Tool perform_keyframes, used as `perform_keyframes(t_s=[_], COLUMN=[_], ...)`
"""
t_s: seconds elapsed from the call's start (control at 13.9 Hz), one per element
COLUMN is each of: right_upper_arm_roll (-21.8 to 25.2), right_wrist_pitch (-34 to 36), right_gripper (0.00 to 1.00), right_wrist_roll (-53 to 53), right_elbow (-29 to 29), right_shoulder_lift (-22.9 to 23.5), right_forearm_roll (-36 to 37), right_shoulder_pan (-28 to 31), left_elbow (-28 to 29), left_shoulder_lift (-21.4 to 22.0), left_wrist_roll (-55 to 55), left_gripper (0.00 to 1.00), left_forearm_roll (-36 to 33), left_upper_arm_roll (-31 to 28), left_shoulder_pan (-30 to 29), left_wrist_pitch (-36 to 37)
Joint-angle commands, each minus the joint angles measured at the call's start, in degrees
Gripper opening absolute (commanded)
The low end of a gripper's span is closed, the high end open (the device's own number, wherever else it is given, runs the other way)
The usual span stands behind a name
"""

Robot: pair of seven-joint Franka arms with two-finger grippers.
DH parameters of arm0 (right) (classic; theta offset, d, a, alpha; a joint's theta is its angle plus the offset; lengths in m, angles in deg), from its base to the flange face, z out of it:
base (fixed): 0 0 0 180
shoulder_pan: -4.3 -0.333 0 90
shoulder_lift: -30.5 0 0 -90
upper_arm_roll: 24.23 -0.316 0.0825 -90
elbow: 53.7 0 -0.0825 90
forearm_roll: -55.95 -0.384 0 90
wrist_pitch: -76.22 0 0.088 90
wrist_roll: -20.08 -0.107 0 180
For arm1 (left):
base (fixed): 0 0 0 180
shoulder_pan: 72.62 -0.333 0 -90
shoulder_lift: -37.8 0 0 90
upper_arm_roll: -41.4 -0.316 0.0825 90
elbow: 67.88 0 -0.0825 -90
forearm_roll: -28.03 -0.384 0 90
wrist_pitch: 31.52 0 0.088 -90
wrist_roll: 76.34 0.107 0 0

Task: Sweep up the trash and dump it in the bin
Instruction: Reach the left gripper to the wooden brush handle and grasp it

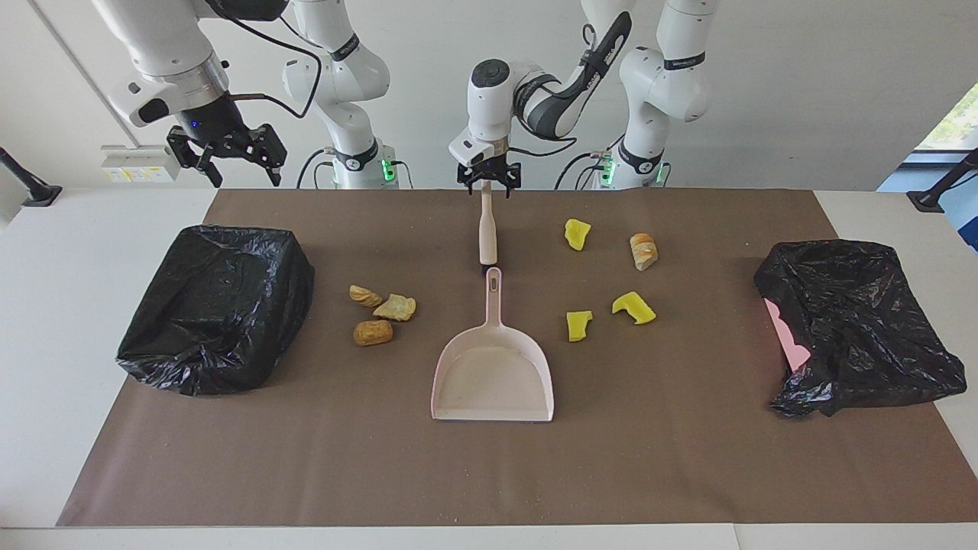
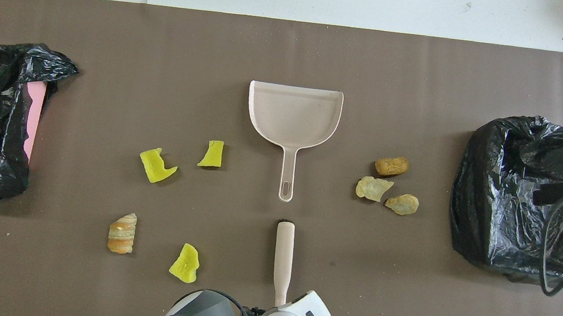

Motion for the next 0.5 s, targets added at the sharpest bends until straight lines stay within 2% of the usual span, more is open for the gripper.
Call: perform_keyframes(t_s=[0.0, 0.07, 0.14, 0.29, 0.43], right_upper_arm_roll=[-0.3, -0.3, -0.3, -0.3, -0.3], right_wrist_pitch=[-0.3, -0.4, -0.4, -0.4, -0.3], right_gripper=[1.00, 1.00, 1.00, 1.00, 1.00], right_wrist_roll=[2.0, 2.5, 2.7, 2.7, 2.7], right_elbow=[-1.6, -1.6, -1.6, -1.6, -1.6], right_shoulder_lift=[-1.4, -1.4, -1.4, -1.4, -1.4], right_forearm_roll=[0.2, 0.2, 0.2, 0.2, 0.2], right_shoulder_pan=[0.3, 0.4, 0.4, 0.4, 0.4], left_elbow=[1.0, 1.1, 1.1, 1.1, 1.1], left_shoulder_lift=[0.5, 0.5, 0.5, 0.5, 0.5], left_wrist_roll=[0.4, 0.4, 0.4, 0.7, 0.7], left_gripper=[0.74, 0.60, 0.42, 0.22, 0.20], left_forearm_roll=[1.0, 1.0, 1.0, 1.0, 1.0], left_upper_arm_roll=[-1.0, -1.0, -1.0, -1.0, -1.1], left_shoulder_pan=[2.5, 2.5, 2.5, 2.4, 2.4], left_wrist_pitch=[-1.1, -1.1, -0.8, -0.5, 0.3])
